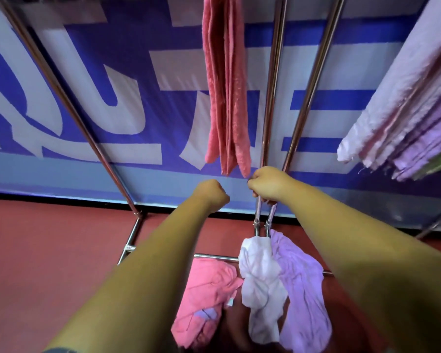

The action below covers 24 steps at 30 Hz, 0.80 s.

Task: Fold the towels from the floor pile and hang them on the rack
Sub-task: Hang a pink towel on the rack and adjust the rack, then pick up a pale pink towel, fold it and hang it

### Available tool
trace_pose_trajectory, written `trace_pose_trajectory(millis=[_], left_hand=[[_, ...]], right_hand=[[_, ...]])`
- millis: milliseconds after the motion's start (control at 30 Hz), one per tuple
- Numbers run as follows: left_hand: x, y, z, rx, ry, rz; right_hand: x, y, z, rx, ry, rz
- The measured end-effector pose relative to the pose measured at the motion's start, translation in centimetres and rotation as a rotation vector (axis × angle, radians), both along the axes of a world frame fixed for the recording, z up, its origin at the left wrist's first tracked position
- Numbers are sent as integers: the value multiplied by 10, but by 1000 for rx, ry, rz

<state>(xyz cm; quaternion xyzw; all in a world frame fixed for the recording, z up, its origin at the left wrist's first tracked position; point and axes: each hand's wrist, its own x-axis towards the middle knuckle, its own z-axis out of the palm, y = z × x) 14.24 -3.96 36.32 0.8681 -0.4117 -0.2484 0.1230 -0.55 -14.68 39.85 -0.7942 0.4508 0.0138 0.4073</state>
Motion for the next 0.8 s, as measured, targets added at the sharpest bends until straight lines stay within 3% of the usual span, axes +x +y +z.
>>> trace_pose_trajectory(millis=[433,533,633,700,800], left_hand=[[-51,0,-224,341,229,-13],[-77,11,-277,385,312,53],[-109,28,-316,460,337,53],[-133,41,-338,492,311,-62],[-164,58,-361,559,267,-264]], right_hand=[[-76,5,-231,436,59,-335],[-96,15,-291,514,163,-396],[-114,30,-339,474,354,-238],[-123,44,-361,465,486,-66],[-133,61,-393,500,625,17]])
